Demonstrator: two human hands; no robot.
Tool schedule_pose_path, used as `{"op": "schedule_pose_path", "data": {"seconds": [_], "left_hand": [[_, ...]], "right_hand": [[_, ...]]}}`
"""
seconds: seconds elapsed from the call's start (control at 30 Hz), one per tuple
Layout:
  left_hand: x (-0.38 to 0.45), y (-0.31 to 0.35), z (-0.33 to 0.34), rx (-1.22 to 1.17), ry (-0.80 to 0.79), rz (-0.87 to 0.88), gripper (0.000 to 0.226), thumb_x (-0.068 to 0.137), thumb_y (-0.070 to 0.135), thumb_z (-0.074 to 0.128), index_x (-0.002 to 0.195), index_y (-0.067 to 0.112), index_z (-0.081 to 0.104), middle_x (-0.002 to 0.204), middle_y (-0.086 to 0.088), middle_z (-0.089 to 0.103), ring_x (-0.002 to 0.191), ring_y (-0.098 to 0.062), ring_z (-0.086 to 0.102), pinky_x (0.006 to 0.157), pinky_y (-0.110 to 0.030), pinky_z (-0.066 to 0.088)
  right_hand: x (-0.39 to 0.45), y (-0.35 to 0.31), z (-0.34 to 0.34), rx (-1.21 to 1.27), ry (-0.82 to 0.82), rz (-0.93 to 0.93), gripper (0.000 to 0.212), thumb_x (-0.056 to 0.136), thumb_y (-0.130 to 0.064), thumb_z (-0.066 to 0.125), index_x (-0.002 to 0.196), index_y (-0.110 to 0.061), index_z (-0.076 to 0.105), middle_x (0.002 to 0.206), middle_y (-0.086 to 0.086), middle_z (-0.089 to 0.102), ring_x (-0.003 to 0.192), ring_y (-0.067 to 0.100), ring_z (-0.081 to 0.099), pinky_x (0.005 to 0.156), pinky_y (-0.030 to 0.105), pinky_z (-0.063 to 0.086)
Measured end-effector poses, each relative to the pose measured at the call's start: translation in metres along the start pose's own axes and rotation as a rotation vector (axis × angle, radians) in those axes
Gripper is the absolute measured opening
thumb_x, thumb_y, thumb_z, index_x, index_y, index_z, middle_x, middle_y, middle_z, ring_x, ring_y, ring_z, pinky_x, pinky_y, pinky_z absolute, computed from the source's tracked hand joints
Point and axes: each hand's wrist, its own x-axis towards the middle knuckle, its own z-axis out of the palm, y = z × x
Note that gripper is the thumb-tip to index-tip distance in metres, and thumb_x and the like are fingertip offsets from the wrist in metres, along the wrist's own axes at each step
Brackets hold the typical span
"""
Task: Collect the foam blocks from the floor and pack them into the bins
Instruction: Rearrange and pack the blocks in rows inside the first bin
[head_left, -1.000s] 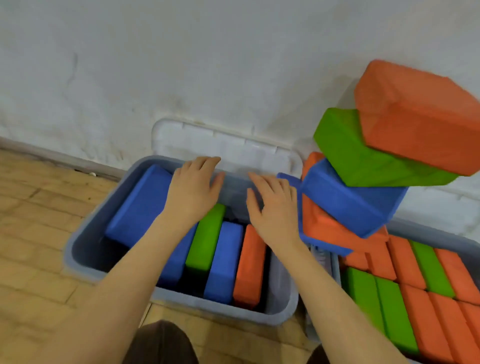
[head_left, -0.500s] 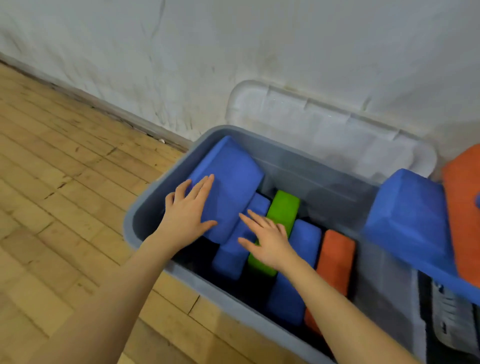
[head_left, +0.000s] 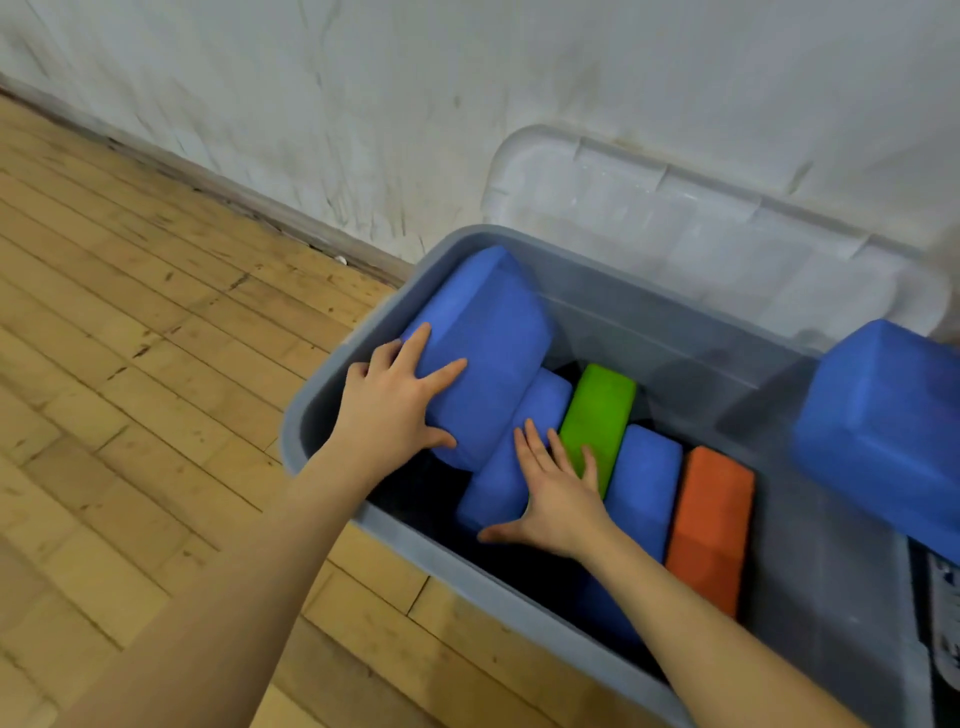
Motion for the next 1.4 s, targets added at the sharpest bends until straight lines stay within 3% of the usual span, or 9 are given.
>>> {"op": "schedule_pose_path", "data": {"seconds": [0.17, 0.3, 0.4, 0.6, 0.7, 0.93, 1.07, 1.23, 1.4], "left_hand": [[-0.004, 0.002, -0.006, -0.001, 0.164, 0.083, 0.113, 0.036, 0.041, 0.092, 0.138, 0.02, 0.046, 0.138, -0.008, 0.05, 0.117, -0.041, 0.051, 0.073, -0.052, 0.049], [-0.007, 0.007, -0.007, -0.021, 0.172, 0.151, 0.109, 0.039, 0.037, 0.093, 0.135, 0.01, 0.048, 0.132, -0.007, 0.054, 0.118, -0.036, 0.053, 0.075, -0.05, 0.05], [-0.002, 0.01, 0.004, -0.079, 0.063, 0.185, 0.09, 0.05, 0.033, 0.091, 0.127, 0.004, 0.055, 0.137, -0.017, 0.049, 0.116, -0.036, 0.056, 0.08, -0.049, 0.05], [0.012, 0.012, 0.023, -0.169, -0.15, 0.085, 0.063, 0.091, 0.044, 0.054, 0.145, 0.038, 0.024, 0.158, 0.002, 0.005, 0.134, -0.025, 0.03, 0.089, -0.039, 0.048], [0.015, 0.014, 0.023, -0.036, -0.003, 0.124, 0.073, 0.083, 0.041, 0.065, 0.146, 0.032, 0.029, 0.152, -0.013, 0.027, 0.102, -0.035, 0.057, 0.074, -0.043, 0.051], [0.016, 0.018, 0.02, 0.014, 0.136, 0.074, 0.071, 0.066, 0.031, 0.083, 0.128, 0.008, 0.057, 0.116, -0.024, 0.06, 0.062, -0.036, 0.062, 0.052, -0.038, 0.05], [0.023, 0.018, 0.002, -0.334, 0.089, 0.047, 0.045, 0.083, 0.016, 0.067, 0.122, -0.002, 0.053, 0.128, -0.02, 0.049, 0.076, -0.041, 0.062, 0.059, -0.042, 0.051], [0.032, 0.01, 0.012, -0.088, 0.041, 0.184, 0.051, 0.09, 0.041, 0.031, 0.116, 0.014, 0.066, 0.124, -0.015, 0.058, 0.104, -0.039, 0.06, 0.081, -0.049, 0.049], [0.027, 0.017, 0.02, -0.203, -0.167, 0.095, 0.078, 0.078, 0.064, -0.003, 0.149, 0.036, 0.013, 0.159, 0.005, 0.0, 0.14, -0.019, 0.024, 0.113, -0.049, 0.014]], "right_hand": [[-0.006, 0.002, -0.003, -0.129, 0.137, -0.049, 0.113, 0.057, -0.085, 0.02, 0.151, -0.021, 0.017, 0.159, 0.007, 0.007, 0.145, 0.029, 0.012, 0.109, 0.046, -0.005], [-0.007, 0.011, -0.003, 0.08, 0.513, -0.064, 0.063, 0.078, -0.059, 0.043, 0.117, -0.017, 0.067, 0.124, 0.015, 0.062, 0.101, 0.028, 0.066, 0.094, 0.043, 0.03], [-0.003, 0.013, -0.009, 0.163, 0.603, 0.014, 0.055, 0.098, -0.051, 0.027, 0.121, -0.019, 0.064, 0.124, 0.013, 0.062, 0.098, 0.027, 0.067, 0.09, 0.046, 0.044], [0.004, 0.004, -0.013, 0.116, 0.502, 0.027, 0.067, 0.097, -0.058, 0.005, 0.129, -0.028, 0.056, 0.137, 0.009, 0.053, 0.118, 0.035, 0.056, 0.1, 0.044, 0.016], [0.006, 0.008, -0.015, 0.073, 0.426, -0.02, 0.081, 0.082, -0.075, 0.004, 0.145, -0.033, 0.032, 0.156, 0.003, 0.022, 0.143, 0.03, 0.021, 0.107, 0.04, -0.01], [0.001, 0.003, -0.03, 0.142, 0.414, -0.081, 0.064, 0.084, -0.057, 0.034, 0.133, -0.02, 0.054, 0.137, 0.015, 0.052, 0.122, 0.032, 0.053, 0.098, 0.035, 0.015], [0.002, 0.002, -0.048, 0.324, 0.566, -0.061, 0.062, 0.084, -0.058, 0.031, 0.131, -0.027, 0.055, 0.133, -0.001, 0.056, 0.122, 0.016, 0.05, 0.093, 0.027, 0.021], [0.021, 0.008, -0.063, 0.533, 0.715, 0.184, 0.043, 0.093, -0.034, 0.053, 0.136, -0.03, 0.047, 0.132, -0.001, 0.041, 0.112, 0.021, 0.052, 0.08, 0.037, 0.048], [0.012, 0.004, -0.053, 0.295, 0.806, 0.078, 0.041, 0.088, -0.045, 0.049, 0.118, -0.02, 0.057, 0.127, 0.015, 0.047, 0.109, 0.034, 0.053, 0.082, 0.045, 0.052]]}}
